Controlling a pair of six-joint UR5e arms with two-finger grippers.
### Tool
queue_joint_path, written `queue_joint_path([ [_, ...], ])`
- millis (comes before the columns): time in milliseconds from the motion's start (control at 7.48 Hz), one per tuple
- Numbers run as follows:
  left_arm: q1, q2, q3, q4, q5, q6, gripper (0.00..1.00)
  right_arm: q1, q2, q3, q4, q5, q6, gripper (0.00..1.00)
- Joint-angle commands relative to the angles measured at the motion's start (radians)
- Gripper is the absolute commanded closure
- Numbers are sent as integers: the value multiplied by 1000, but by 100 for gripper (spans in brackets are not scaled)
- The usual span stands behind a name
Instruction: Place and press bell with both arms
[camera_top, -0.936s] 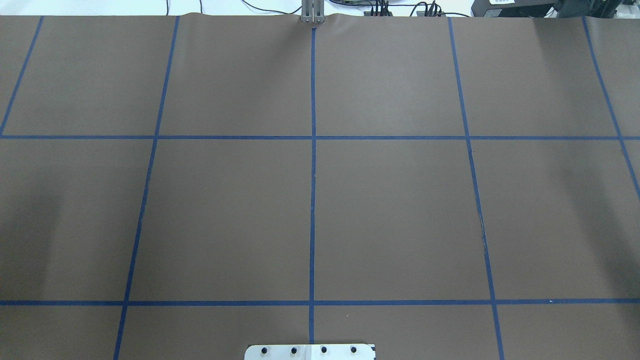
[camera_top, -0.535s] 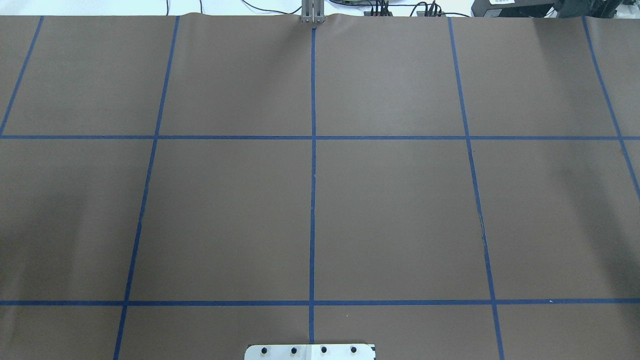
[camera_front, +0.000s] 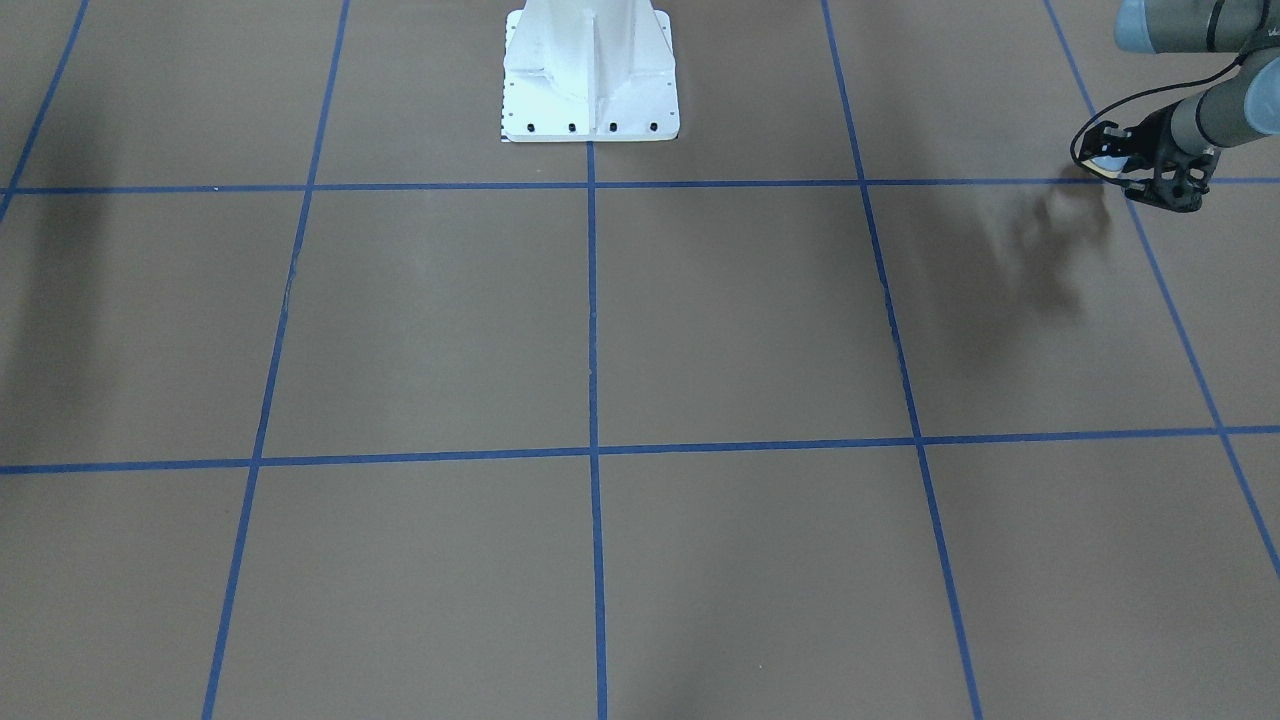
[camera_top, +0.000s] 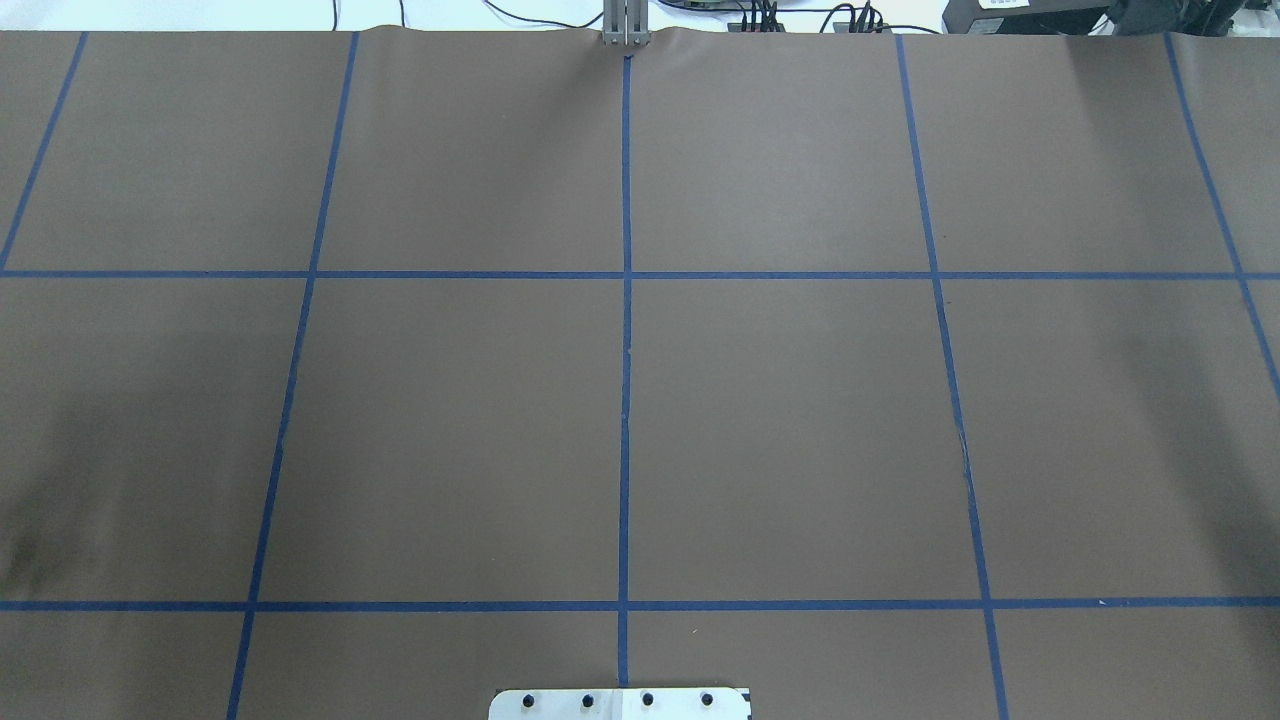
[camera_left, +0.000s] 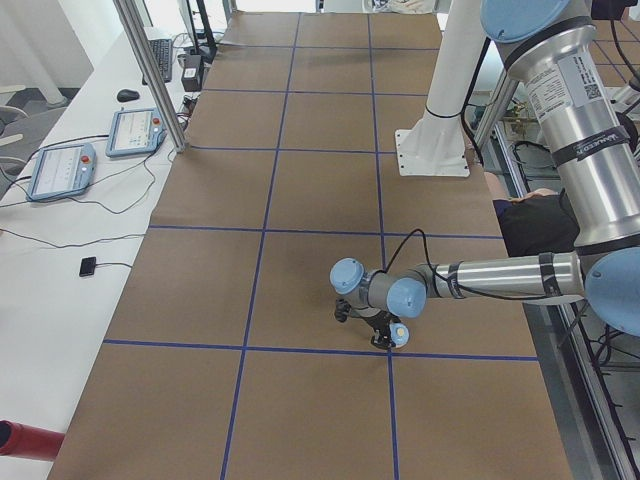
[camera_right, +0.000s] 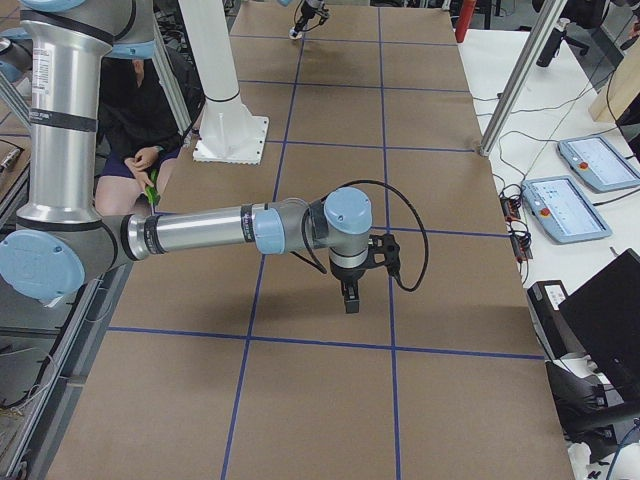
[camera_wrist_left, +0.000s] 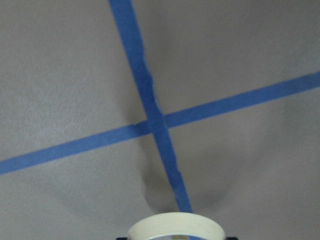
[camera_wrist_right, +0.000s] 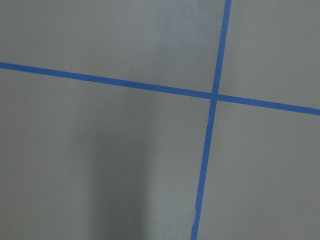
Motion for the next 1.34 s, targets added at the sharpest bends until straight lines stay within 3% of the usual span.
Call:
queue_joint_path([
  [0, -33, -174, -12, 144, 3, -34, 61, 0, -1, -1, 4, 0, 0, 0],
  [401, -60, -505, -9, 497, 9, -54, 61, 0, -1, -1, 6, 2, 2, 0],
  [669, -54, -752, 37, 657, 6, -170, 60, 0, 2, -1, 10, 3, 3, 0],
  [1204, 57, -1259, 455, 653, -2, -488, 59, 0, 1, 1, 10, 5, 5, 0],
])
